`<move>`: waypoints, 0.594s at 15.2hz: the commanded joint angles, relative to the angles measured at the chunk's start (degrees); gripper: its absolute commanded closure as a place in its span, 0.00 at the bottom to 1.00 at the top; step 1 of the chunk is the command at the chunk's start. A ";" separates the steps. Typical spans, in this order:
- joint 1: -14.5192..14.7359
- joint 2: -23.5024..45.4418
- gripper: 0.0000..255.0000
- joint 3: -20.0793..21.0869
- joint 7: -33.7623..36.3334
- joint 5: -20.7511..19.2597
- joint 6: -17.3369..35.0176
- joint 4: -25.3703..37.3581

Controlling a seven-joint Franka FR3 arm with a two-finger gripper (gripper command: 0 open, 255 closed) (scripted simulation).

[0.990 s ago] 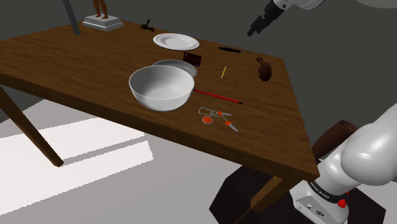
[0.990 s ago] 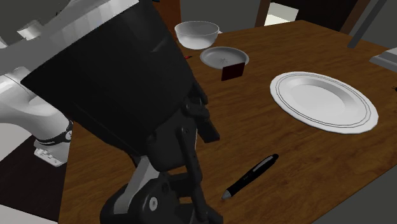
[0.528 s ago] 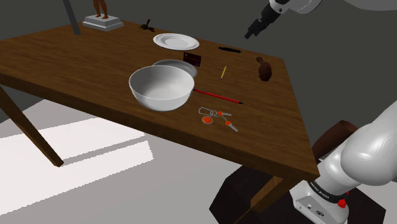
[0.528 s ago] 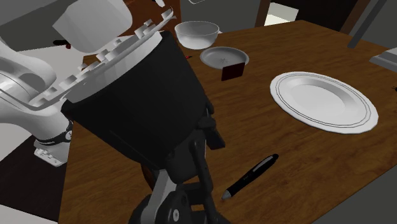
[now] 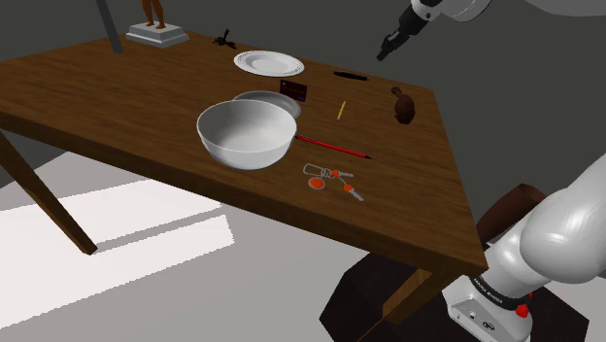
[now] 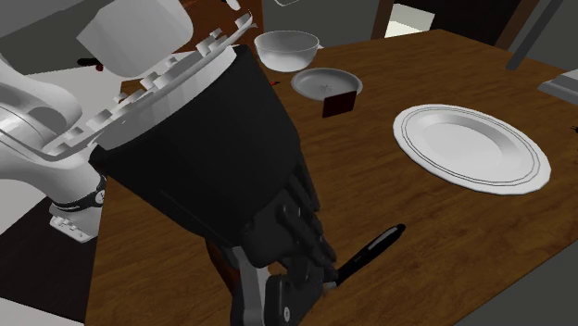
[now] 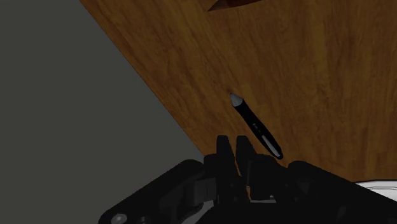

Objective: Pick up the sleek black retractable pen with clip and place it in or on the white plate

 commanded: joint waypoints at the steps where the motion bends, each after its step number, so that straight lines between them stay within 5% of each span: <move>1: 0.00 0.00 1.00 0.00 0.00 0.00 0.00 0.00; 6: 0.00 0.00 1.00 0.00 0.00 0.00 0.00 0.00; 7: 0.00 0.00 0.00 0.00 0.00 0.00 0.00 0.00; 9: 0.68 5.70 0.00 0.82 -7.38 -2.27 -6.33 7.75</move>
